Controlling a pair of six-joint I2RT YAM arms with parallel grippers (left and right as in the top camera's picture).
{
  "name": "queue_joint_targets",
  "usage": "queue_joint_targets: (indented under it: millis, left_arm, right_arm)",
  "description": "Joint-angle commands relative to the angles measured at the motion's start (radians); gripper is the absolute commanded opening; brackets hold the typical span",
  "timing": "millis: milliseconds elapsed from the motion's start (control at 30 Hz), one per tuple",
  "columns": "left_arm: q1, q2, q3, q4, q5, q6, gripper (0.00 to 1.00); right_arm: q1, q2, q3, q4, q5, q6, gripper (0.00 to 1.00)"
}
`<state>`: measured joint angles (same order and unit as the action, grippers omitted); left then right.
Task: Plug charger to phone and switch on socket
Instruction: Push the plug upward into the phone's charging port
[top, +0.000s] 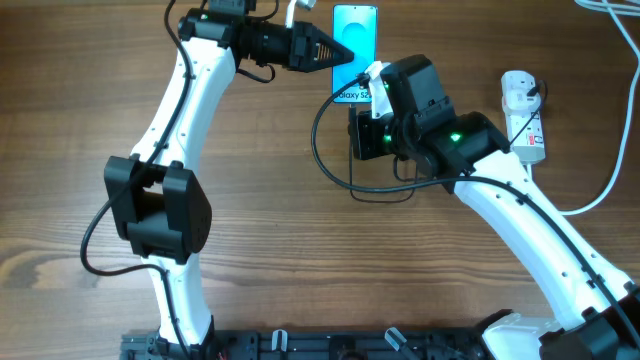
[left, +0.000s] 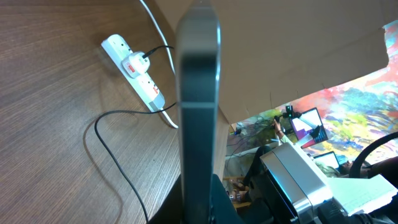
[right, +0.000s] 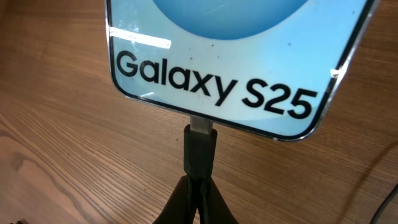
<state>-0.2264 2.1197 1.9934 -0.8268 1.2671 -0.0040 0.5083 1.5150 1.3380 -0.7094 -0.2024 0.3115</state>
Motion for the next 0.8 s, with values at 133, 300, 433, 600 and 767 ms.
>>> queue_joint_targets:
  millis: [133,300,433,600,767]
  left_arm:
    - [-0.002,-0.041,0.019,-0.001,0.053,0.023,0.04]
    - [-0.002,-0.041,0.019,-0.001,0.053,0.023,0.04]
    - [-0.002,-0.041,0.019,-0.002,0.053,0.023,0.04]
    - [-0.002,-0.041,0.019,-0.002,0.052,0.023,0.04]
    - [-0.002,-0.041,0.019,-0.002,0.052,0.023,0.04]
  right_arm:
    - [0.003,0.008,0.012,0.010,-0.012,-0.024,0.04]
    - [0.003,0.014,0.012,0.006,-0.008,-0.020,0.04]
    - [0.003,0.021,0.012,0.012,0.003,-0.020,0.04]
    - [0.003,0.019,0.020,0.012,0.030,-0.020,0.04]
    - [0.003,0.014,0.053,0.006,0.035,-0.023,0.04]
